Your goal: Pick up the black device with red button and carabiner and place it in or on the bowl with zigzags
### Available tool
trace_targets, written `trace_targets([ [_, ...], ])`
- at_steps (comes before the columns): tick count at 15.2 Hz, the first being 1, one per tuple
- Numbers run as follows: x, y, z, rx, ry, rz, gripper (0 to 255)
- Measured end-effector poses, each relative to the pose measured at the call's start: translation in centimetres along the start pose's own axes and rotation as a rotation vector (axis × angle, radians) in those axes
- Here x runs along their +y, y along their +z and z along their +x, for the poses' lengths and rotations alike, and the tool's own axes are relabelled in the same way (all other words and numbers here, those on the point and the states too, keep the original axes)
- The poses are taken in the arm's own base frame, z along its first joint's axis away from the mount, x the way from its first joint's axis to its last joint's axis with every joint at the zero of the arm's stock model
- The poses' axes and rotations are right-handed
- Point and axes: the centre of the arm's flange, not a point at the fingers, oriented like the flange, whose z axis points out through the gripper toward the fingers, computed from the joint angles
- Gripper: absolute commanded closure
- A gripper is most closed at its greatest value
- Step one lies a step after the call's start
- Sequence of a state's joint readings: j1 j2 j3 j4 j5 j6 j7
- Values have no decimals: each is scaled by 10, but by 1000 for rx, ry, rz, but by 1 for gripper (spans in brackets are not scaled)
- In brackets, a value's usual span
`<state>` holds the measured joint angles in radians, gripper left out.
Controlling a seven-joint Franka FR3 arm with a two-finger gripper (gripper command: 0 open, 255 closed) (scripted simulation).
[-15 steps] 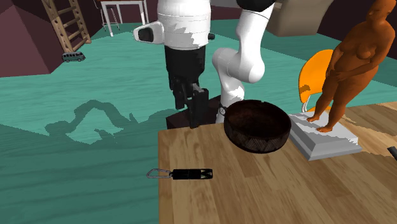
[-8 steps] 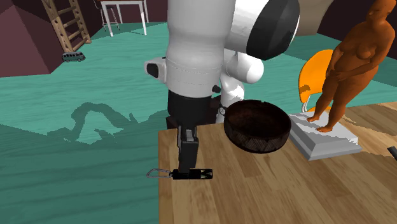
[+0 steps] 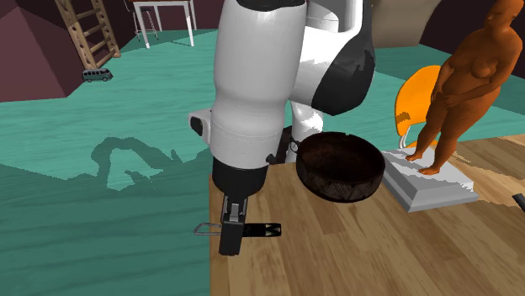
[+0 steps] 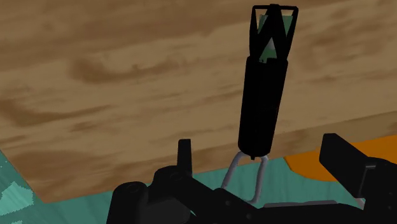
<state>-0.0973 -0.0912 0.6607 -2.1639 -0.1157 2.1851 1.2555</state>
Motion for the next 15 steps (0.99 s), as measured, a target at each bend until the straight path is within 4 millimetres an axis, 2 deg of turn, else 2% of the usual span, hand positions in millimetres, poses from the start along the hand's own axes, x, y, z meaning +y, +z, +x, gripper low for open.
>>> trace_targets([
  [2, 0, 7, -1, 0, 0, 0, 0],
  [7, 0, 9, -2, 0, 0, 1, 0],
  [8, 0, 9, -2, 0, 0, 1, 255],
  [15, -1, 4, 0, 11, 1, 8, 255],
])
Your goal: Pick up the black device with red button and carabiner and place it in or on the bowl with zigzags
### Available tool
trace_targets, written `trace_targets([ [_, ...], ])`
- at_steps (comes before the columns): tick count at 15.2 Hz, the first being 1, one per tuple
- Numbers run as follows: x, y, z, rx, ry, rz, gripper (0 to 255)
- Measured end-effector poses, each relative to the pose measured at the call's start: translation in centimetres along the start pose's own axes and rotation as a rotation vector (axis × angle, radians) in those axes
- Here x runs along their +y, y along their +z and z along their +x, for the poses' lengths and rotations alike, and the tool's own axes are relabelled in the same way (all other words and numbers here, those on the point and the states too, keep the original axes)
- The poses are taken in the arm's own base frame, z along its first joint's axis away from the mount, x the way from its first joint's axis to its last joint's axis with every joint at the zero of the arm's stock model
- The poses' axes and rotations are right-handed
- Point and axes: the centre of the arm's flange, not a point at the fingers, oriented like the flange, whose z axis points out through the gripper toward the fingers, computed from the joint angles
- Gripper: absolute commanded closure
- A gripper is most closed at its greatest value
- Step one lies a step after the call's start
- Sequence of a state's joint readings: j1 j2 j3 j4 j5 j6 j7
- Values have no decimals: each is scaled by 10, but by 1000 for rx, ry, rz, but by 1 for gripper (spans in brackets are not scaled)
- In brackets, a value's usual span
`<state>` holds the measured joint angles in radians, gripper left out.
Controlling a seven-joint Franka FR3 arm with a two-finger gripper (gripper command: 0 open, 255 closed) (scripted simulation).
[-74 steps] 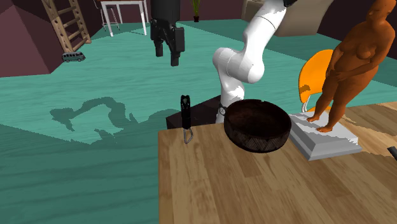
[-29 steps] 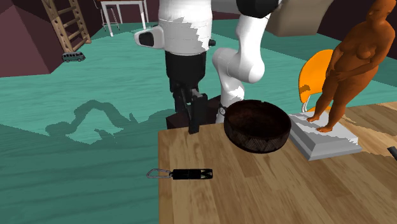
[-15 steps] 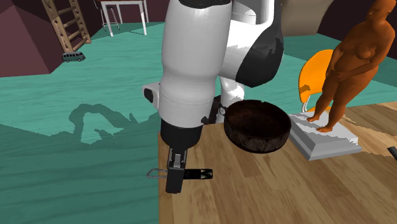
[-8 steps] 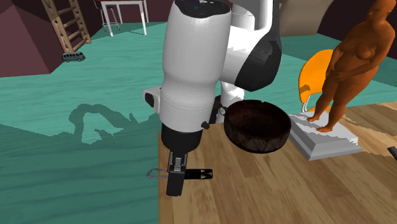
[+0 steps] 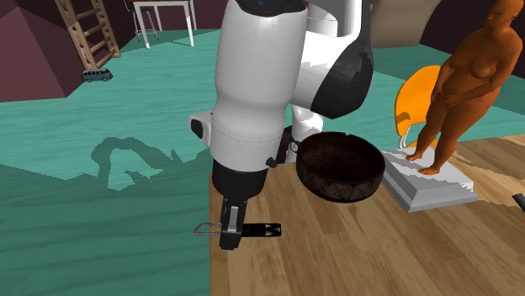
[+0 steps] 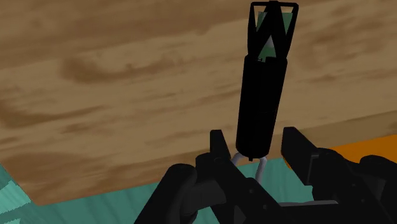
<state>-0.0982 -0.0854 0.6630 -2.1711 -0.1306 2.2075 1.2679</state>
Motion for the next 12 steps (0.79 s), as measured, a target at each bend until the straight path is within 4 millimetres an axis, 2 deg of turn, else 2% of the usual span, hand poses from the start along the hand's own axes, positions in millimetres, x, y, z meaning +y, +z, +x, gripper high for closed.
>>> trace_targets([
  [5, 0, -4, 1, -6, 0, -5, 255],
  [12, -1, -36, 6, -10, -1, -7, 255],
])
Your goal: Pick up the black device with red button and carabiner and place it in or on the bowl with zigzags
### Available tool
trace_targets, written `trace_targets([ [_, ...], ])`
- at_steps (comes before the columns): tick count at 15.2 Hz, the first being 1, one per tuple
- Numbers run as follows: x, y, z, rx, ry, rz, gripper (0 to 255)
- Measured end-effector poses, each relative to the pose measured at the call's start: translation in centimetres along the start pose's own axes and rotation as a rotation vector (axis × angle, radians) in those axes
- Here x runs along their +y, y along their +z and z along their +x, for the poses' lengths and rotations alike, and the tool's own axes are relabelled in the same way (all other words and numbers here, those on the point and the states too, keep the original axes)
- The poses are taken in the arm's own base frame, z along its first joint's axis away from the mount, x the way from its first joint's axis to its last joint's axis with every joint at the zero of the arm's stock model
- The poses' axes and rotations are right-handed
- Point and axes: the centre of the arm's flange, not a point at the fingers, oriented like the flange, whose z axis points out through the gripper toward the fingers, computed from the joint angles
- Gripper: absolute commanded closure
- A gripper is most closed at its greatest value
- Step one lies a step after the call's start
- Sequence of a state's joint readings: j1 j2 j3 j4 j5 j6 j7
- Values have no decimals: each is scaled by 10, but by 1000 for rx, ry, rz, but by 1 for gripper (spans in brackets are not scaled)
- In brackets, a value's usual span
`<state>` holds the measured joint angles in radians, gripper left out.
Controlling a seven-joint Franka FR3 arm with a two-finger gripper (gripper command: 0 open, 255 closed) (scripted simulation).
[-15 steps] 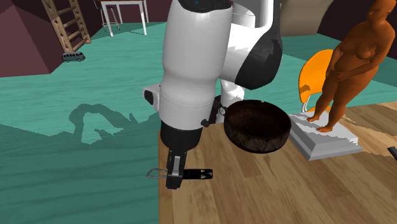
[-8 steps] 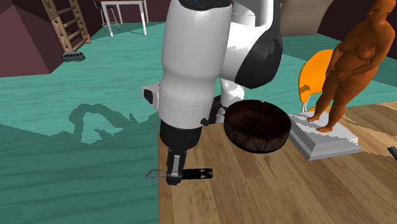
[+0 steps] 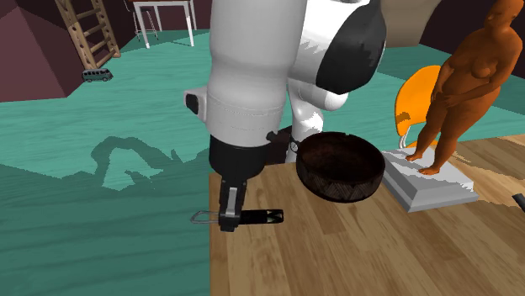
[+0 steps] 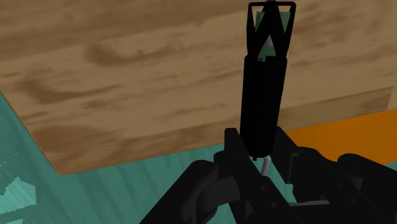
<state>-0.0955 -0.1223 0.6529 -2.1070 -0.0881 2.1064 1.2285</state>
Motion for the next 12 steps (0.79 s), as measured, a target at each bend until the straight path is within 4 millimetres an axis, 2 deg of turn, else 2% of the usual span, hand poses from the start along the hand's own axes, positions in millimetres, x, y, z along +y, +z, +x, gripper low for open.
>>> trace_targets([
  [12, -3, -62, 12, 0, 0, 0, 255],
])
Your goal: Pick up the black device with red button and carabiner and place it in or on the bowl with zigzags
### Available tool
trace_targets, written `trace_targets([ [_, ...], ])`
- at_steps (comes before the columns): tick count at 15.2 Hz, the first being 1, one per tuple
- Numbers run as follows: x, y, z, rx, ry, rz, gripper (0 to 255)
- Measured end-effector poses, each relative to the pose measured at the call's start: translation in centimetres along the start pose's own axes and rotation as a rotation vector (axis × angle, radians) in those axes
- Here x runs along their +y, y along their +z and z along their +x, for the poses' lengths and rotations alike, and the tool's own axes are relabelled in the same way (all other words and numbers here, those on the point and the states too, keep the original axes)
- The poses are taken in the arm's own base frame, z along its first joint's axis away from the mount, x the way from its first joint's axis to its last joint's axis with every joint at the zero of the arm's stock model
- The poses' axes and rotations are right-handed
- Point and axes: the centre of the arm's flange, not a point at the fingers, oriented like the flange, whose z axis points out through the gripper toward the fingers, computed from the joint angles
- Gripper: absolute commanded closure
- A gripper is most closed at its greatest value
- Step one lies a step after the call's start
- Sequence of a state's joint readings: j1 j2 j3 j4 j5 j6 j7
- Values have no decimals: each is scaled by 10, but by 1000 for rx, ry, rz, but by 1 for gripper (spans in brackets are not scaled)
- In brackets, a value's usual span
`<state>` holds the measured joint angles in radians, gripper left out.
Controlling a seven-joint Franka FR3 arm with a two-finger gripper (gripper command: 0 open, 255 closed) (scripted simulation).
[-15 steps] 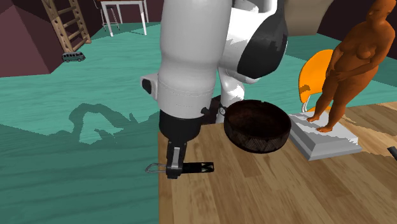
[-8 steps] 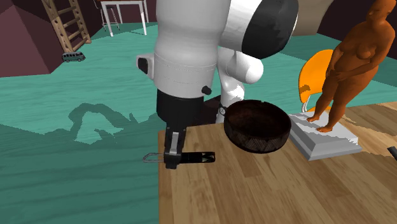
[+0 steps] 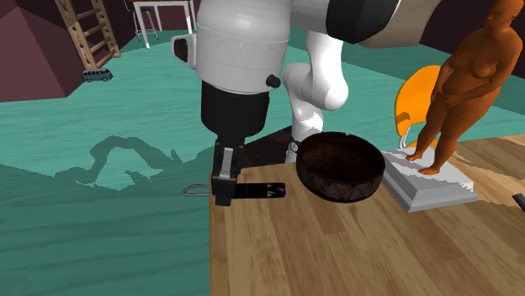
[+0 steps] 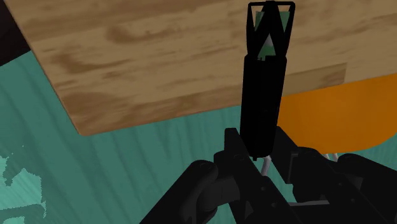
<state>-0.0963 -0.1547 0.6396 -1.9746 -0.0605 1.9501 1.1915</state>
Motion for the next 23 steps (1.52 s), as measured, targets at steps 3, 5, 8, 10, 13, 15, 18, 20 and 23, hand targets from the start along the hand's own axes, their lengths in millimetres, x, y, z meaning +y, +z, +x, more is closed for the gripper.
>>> trace_targets([
  [3, 1, -16, 3, 0, 0, 0, 255],
  [5, 1, -26, 4, 0, 0, 0, 255],
  [8, 0, -41, 6, 0, 0, 0, 255],
  [10, 9, -48, -7, 0, 0, -1, 255],
  [13, 26, -57, -40, 1, -1, -1, 255],
  [15, 39, -62, -58, 1, -1, 0, 255],
  [18, 60, -67, -94, 0, -1, -1, 255],
  [20, 74, -70, -117, 1, -1, -1, 255],
  [23, 92, -79, -146, 0, -1, 0, 255],
])
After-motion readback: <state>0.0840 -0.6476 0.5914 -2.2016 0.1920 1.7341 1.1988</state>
